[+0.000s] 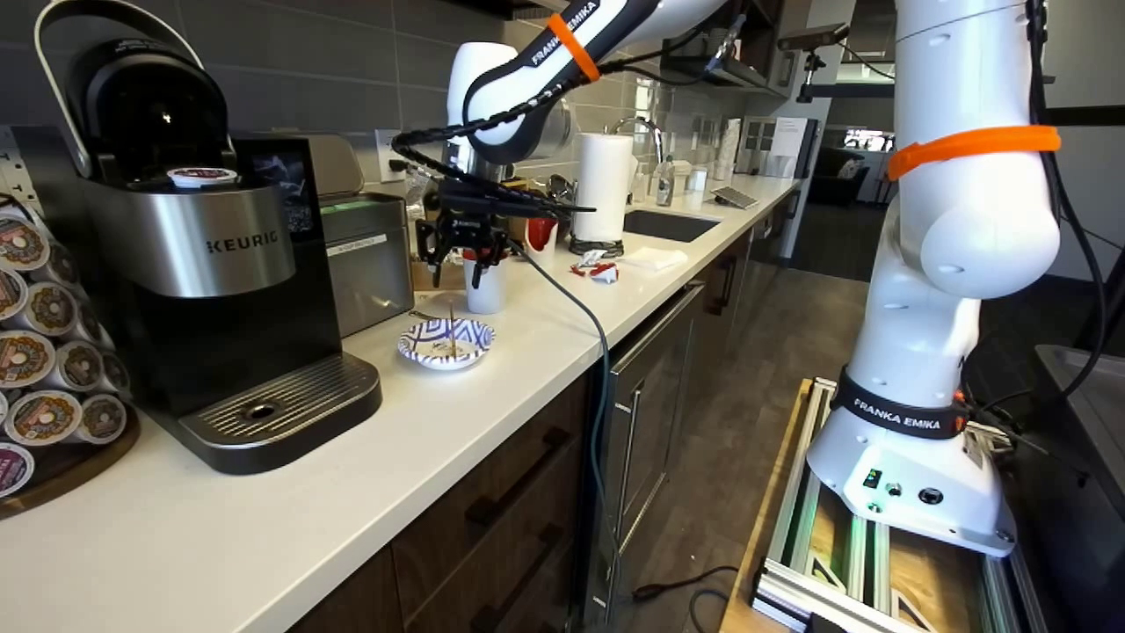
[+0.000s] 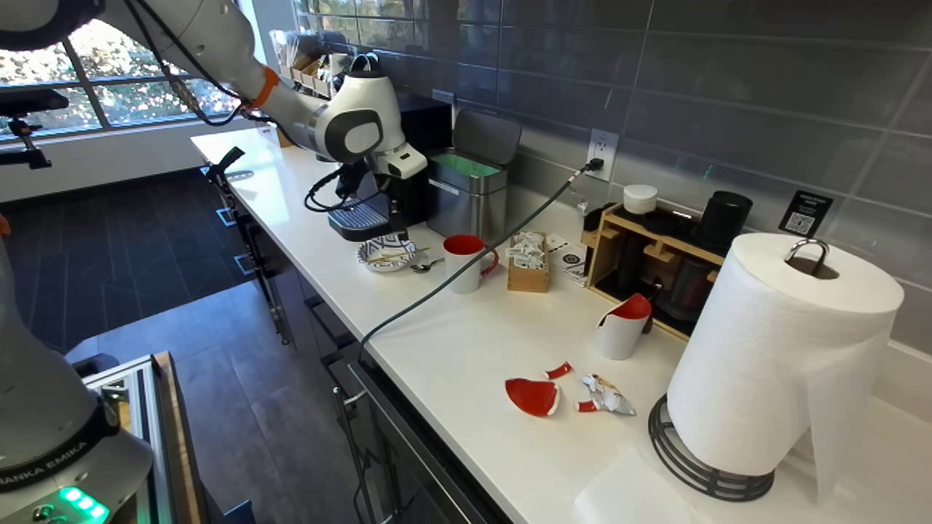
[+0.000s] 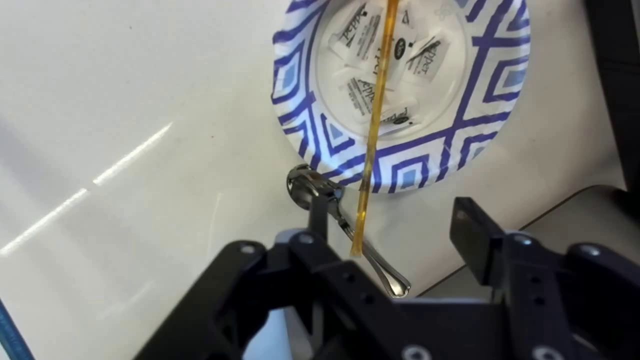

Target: Remove the spoon from the mug and put it inside the bowl

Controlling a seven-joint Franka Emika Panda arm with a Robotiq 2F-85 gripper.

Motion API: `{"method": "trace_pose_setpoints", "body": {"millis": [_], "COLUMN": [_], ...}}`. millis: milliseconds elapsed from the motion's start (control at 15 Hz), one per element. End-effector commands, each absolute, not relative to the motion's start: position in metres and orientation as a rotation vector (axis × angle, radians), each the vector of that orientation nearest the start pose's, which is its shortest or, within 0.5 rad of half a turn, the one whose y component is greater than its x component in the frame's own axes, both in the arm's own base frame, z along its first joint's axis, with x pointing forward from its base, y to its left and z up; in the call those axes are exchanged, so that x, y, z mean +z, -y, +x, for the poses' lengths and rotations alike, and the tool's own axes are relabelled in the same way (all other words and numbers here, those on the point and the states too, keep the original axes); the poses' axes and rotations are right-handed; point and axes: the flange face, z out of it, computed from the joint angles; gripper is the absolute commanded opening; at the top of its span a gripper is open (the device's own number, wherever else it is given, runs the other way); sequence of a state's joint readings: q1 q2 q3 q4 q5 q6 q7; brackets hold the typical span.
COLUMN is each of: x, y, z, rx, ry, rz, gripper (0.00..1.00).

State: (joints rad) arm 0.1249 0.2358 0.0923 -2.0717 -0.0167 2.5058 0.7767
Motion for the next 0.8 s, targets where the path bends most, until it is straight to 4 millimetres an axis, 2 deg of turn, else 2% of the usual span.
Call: {"method": "trace_pose_setpoints", "body": {"millis": [0,67,600,667,733], "x": [0.352,0.359,0.423,0.414,0.421], "y": [-0.125,-0.124,-0.099,-0.107,-0.103], "z": [0.589,0.588,0.565,0.582,0.578], "rx": [-0.229,-0.251,-0.472,-0.435,-0.455], "ry": [-0.748,-0.682,-0.031,-0.154,-0.099], "rz": [-2.907,-2.911,-2.918,-2.933,-2.930], "gripper": [0.97,1.00,1.00,1.00,1.00]}}
